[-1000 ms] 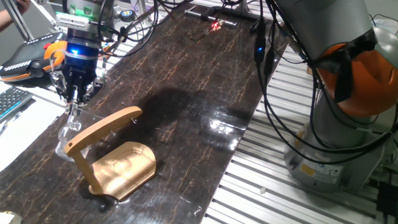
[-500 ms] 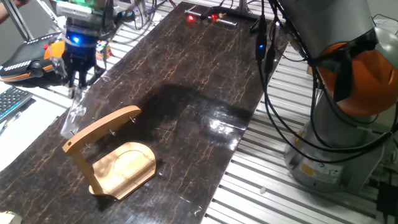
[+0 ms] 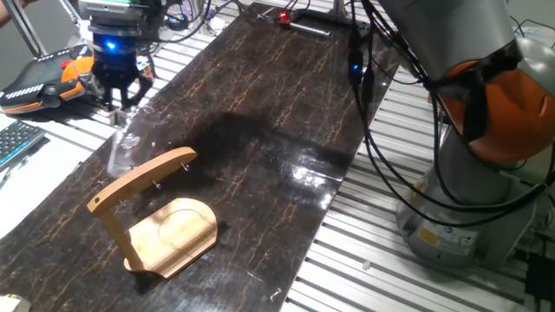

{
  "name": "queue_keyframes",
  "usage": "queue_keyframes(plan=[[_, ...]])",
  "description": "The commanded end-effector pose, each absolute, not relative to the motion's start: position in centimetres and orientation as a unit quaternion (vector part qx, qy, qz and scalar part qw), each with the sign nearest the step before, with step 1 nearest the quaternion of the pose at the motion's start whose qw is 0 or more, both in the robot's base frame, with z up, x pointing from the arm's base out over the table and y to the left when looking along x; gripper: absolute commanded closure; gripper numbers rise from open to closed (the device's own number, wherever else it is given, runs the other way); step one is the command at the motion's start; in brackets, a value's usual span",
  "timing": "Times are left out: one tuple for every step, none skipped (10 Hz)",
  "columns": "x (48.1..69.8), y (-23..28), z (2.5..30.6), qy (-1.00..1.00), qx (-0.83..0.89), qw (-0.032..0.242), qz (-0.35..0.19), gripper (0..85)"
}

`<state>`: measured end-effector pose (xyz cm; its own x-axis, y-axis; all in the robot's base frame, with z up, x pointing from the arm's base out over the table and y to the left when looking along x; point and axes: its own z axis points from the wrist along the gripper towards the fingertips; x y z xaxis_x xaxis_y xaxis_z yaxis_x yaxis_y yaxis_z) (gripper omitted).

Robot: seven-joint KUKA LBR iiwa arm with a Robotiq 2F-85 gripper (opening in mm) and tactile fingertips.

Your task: Take the cup off the cup rack

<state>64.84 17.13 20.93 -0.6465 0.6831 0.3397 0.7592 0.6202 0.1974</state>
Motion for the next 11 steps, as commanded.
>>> queue_keyframes(plan=[[64.6,15.0,20.7,-0.959,-0.262,0.025,-0.104,83.0],[64.1,14.1,20.3,-0.970,-0.229,0.007,-0.078,83.0],[63.7,13.3,20.0,-0.977,-0.204,-0.007,-0.066,83.0],[63.3,12.6,19.6,-0.982,-0.181,-0.019,-0.048,83.0],[63.2,12.4,19.3,-0.985,-0.166,-0.027,-0.030,83.0],[63.5,12.4,18.7,-0.985,-0.165,-0.033,-0.028,83.0],[63.9,12.4,18.0,-0.985,-0.163,-0.044,-0.021,83.0],[64.1,12.4,17.3,-0.986,-0.157,-0.057,-0.011,83.0],[64.2,12.3,16.8,-0.986,-0.151,-0.069,-0.001,83.0],[64.1,12.1,16.5,-0.986,-0.150,-0.073,0.002,83.0],[64.1,12.1,16.4,-0.986,-0.150,-0.072,0.002,83.0]])
